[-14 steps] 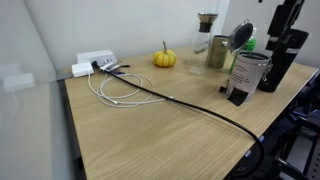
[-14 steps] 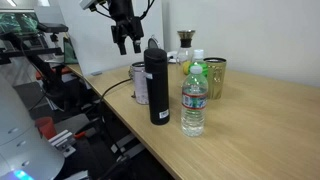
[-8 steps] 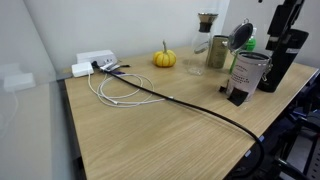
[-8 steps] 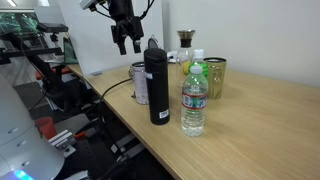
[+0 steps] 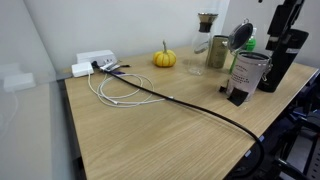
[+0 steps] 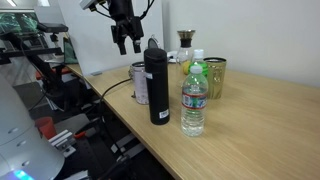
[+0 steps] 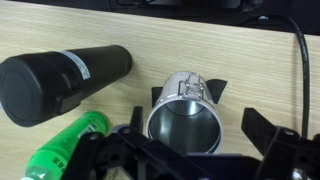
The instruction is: Remove the silver lid on top of the round bottle and put it on the table
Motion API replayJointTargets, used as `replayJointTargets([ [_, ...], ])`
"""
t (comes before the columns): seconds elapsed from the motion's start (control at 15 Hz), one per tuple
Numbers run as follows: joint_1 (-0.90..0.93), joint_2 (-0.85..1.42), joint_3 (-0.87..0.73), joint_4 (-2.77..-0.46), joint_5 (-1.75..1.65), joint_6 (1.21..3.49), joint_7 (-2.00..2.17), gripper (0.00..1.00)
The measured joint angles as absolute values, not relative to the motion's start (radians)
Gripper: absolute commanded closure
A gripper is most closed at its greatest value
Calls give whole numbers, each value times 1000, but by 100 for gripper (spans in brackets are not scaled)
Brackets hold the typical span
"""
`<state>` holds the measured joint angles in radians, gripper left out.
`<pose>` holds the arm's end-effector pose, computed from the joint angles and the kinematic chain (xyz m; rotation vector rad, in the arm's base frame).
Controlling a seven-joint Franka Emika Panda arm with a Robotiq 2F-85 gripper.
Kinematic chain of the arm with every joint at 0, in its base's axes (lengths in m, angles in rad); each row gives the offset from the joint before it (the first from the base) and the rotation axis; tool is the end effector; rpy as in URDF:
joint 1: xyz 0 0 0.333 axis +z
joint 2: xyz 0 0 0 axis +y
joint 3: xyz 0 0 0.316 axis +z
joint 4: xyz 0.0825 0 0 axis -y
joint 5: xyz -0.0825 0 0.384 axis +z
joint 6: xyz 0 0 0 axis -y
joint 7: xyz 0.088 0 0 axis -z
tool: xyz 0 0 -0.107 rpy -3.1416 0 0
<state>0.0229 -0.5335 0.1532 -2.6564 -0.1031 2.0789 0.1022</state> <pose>0.3599 0.0565 0.4037 2.9657 0.1536 -0.0437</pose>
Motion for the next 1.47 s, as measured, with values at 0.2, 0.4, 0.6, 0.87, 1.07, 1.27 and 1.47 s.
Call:
replayJointTargets([
  [0.2, 23, -534, 153, -2656, -103, 2079, 102, 0],
  [0.4, 23, -534, 153, -2656, -103, 2079, 102, 0],
  [0.6, 23, -534, 153, -2656, -103, 2079, 102, 0],
  [0.87, 25, -534, 153, -2655, -103, 2079, 103, 0],
  [1.07, 34, -553, 153, -2631, -105, 2075, 111, 0],
  [1.27, 36, -577, 153, -2580, -118, 2077, 137, 0],
  [1.47, 30, -564, 143, -2518, -123, 2096, 157, 0],
])
